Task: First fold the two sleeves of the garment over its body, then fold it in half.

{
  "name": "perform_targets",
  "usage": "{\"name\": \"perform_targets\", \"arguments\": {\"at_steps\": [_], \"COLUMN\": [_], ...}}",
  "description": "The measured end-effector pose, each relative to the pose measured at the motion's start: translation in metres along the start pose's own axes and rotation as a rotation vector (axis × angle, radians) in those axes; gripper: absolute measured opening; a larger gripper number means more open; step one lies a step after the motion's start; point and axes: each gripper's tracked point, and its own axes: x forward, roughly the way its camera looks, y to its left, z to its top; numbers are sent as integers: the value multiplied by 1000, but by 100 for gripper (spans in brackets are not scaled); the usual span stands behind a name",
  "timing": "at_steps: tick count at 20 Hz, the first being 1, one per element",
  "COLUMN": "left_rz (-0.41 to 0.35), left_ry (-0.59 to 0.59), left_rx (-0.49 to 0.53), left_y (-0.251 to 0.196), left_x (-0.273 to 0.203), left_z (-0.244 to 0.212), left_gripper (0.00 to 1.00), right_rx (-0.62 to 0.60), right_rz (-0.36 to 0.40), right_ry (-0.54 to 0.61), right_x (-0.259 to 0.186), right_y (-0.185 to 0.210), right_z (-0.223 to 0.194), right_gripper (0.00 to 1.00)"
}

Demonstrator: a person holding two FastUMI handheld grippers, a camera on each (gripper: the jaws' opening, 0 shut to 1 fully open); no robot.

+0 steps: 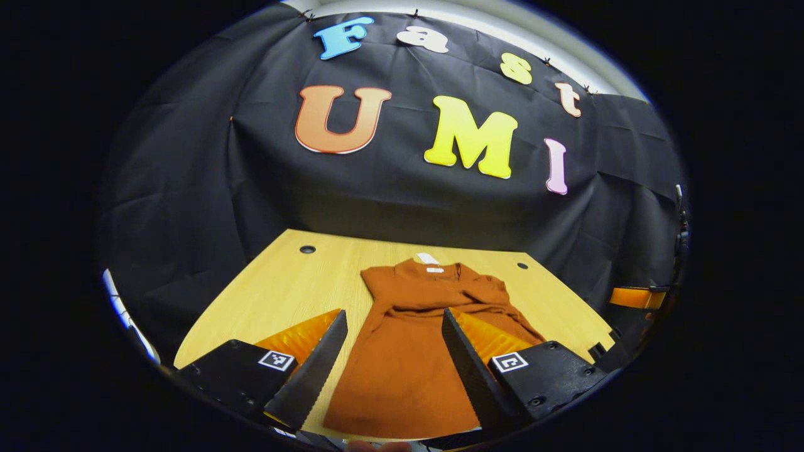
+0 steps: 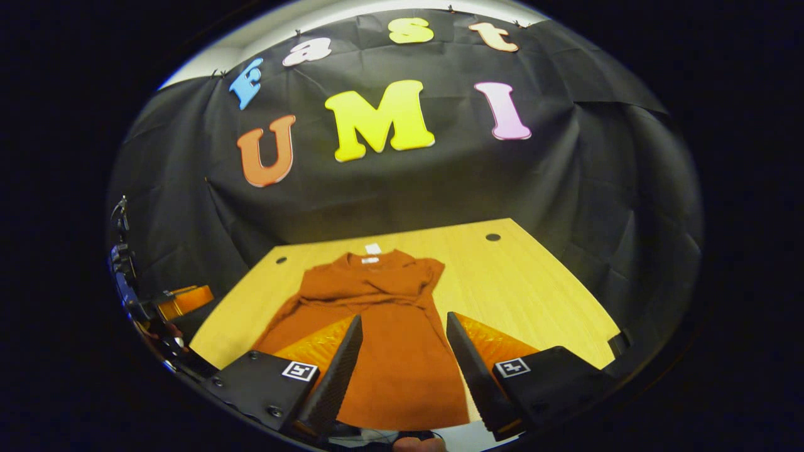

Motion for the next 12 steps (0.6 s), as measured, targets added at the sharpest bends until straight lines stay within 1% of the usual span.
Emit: {"name": "perform_targets", "arguments": {"at_steps": [3, 4, 5, 7, 8, 9, 11, 12], "left_rz": [-2, -12, -30, -41, -42, -30, -20, -28], "left_ry": [136, 205, 306, 439, 490, 514, 538, 541], "left_rx": [-53, -87, -128, -172, -190, -198, -238, -256], "left_y": [30, 36, 41, 52, 57, 63, 67, 64], "left_x": [-14, -18, -24, -34, -35, -33, -23, -22], "left_z": [-62, -87, -121, -166, -186, -193, -200, -200], "left_gripper": [98, 98, 99, 99, 99, 99, 99, 99], "right_rx": [-5, -7, -1, 8, 13, 13, 30, 32], "right_rz": [-50, -67, -85, -109, -117, -125, -128, -131], "right_ry": [108, 142, 185, 241, 271, 294, 321, 330], "right_x": [-8, -9, -12, -12, -10, -7, -2, 3], "right_y": [-33, -41, -51, -60, -63, -64, -63, -63], "right_z": [-52, -69, -89, -115, -130, -140, -154, -160], "right_gripper": [87, 87, 87, 87, 82, 87, 87, 87]}}
